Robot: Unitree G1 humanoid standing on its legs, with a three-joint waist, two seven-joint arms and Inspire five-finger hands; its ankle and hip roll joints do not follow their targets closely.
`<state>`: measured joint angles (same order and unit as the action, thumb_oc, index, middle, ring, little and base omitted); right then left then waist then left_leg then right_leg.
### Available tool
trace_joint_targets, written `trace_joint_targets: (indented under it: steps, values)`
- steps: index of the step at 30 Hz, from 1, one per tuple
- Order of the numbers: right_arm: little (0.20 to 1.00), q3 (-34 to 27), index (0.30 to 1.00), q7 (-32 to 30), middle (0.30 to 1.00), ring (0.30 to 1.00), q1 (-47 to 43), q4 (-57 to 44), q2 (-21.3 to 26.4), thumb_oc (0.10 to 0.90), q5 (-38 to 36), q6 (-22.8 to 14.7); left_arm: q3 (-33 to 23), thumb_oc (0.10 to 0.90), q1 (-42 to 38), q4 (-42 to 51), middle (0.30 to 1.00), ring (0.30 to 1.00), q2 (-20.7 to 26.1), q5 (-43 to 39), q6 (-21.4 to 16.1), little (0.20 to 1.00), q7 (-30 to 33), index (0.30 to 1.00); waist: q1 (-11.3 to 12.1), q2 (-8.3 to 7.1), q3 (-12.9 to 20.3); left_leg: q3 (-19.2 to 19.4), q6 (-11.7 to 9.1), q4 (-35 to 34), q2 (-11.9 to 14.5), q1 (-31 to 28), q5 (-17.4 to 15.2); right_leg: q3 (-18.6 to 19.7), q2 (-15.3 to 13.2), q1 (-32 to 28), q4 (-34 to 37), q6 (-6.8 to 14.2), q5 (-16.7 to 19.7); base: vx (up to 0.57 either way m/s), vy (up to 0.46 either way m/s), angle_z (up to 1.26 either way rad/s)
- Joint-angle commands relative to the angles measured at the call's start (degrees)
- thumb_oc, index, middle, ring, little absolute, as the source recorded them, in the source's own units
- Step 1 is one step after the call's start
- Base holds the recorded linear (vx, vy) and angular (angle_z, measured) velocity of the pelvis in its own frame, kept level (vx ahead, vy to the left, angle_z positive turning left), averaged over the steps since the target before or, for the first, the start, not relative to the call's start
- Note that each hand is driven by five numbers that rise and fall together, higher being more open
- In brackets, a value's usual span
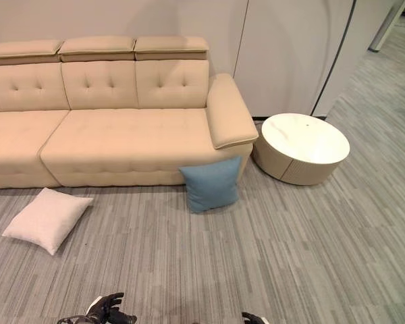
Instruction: Pick up all the scattered cushions and arrange them neatly on the sofa.
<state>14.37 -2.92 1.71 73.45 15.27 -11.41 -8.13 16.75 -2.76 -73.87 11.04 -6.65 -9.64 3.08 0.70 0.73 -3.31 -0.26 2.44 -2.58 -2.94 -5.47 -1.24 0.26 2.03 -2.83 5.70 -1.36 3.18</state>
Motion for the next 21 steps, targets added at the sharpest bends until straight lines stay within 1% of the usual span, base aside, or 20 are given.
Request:
trace_joint_targets:
  steps: [1,6,10,15,16,17,18,19,20,21]
  values:
    - [0.900,1.5,0.900,-0.8,0.900,0.900,-1.6,0.1,0.9,0.800,1.0,-0.9,-1.5,0.800,-2.4,-2.4,0.900,0.900,0.2,1.8,-1.1,0.900,0.2,0.900,0.1,-2.90,0.9,-7.3,-1.1,-2.4,-0.5,0.0,-1.3,3.8,-3.2,-2.8,-0.7,6.2,-2.8,0.00,0.000,0.00]
    - [0.900,1.6,0.900,-0.8,0.900,0.900,-1.6,0.7,0.6,0.800,1.2,-0.6,-2.2,0.800,-2.3,-2.8,0.900,0.900,0.0,1.1,-0.9,0.900,0.4,0.900,0.4,-3.06,0.6,-7.0,-0.8,-2.2,-0.4,0.0,-1.5,4.3,-3.2,-2.6,-0.9,6.3,-2.7,0.01,0.007,-0.03]
    - [0.900,1.8,0.900,-0.8,0.900,0.900,-1.8,0.7,0.4,0.800,1.7,-0.3,-1.7,0.800,-2.5,-3.1,0.900,0.900,-0.1,2.1,-0.7,0.900,0.5,0.900,0.6,-3.29,0.3,-6.2,-0.6,-1.4,-0.4,0.4,-2.0,5.0,-3.3,-2.2,-1.1,6.5,-2.4,0.01,0.018,-0.13]
    - [0.900,2.5,0.900,-0.8,0.900,0.900,-3.1,0.1,0.5,0.800,2.2,-0.2,-0.5,0.800,-3.3,-2.7,0.900,0.900,-0.2,3.0,-0.5,0.900,0.3,0.900,0.9,-3.85,-0.6,-4.9,0.1,1.9,-0.7,2.7,-3.3,6.7,-3.4,-0.6,-2.2,6.9,-2.2,-0.03,0.027,-0.28]
    - [0.900,3.0,0.900,-0.5,0.900,0.900,-3.9,-0.2,0.3,0.800,2.4,0.1,0.9,0.800,-4.1,-2.2,0.900,0.900,-0.2,4.1,-0.4,0.900,-0.1,0.900,0.7,-4.16,-1.1,-4.2,0.7,2.9,-0.8,3.5,-3.9,7.6,-3.2,1.1,-4.4,7.1,-2.3,-0.02,0.022,-0.52]
    - [0.900,3.0,0.900,-0.5,0.900,0.900,-3.9,-0.2,0.3,0.800,2.4,0.1,0.9,0.800,-4.1,-2.2,0.900,0.900,-0.2,4.1,-0.4,0.900,-0.1,0.900,0.7,-4.16,-1.1,-4.2,0.7,2.9,-0.8,3.5,-3.9,7.7,-3.2,1.1,-4.4,7.1,-2.3,-0.04,0.036,-0.55]
    - [0.900,3.4,0.900,-0.6,0.900,0.900,-4.6,-0.4,0.4,0.800,2.9,0.1,1.5,0.800,-4.7,-1.8,0.900,0.900,-0.1,4.6,-0.4,0.900,0.1,0.900,0.6,-4.26,-1.7,-3.7,1.2,3.2,-0.8,3.8,-4.2,7.6,-3.0,3.0,-7.2,7.4,-2.6,-0.05,0.013,-0.32]
    - [0.900,3.7,0.900,-0.8,0.900,0.900,-5.1,-0.6,0.3,0.800,3.1,0.1,1.5,0.800,-5.0,-1.5,0.900,0.900,0.0,4.2,-0.5,0.900,0.2,0.900,0.6,-4.24,-2.2,-3.4,1.3,3.2,-0.6,3.9,-4.2,7.2,-2.8,4.3,-9.0,7.7,-2.6,-0.05,0.013,-0.31]
    - [0.900,3.7,0.900,-0.8,0.900,0.900,-5.1,-0.6,0.3,0.800,3.1,0.1,1.5,0.800,-5.0,-1.5,0.900,0.900,0.0,4.2,-0.5,0.900,0.2,0.900,0.6,-4.24,-2.2,-3.4,1.3,3.2,-0.6,4.0,-4.2,7.2,-2.8,4.4,-9.1,7.7,-2.7,-0.05,-0.011,-0.46]
    - [0.900,3.9,0.900,-0.9,0.900,0.900,-5.6,-0.7,0.4,0.800,3.2,0.1,1.2,0.800,-5.3,-1.2,0.900,0.900,0.3,3.7,-0.4,0.900,0.4,0.900,0.8,-4.28,-2.6,-3.0,1.3,3.3,-0.4,4.1,-4.2,6.2,-2.8,5.2,-10.2,8.0,-2.8,-0.03,-0.023,-0.59]
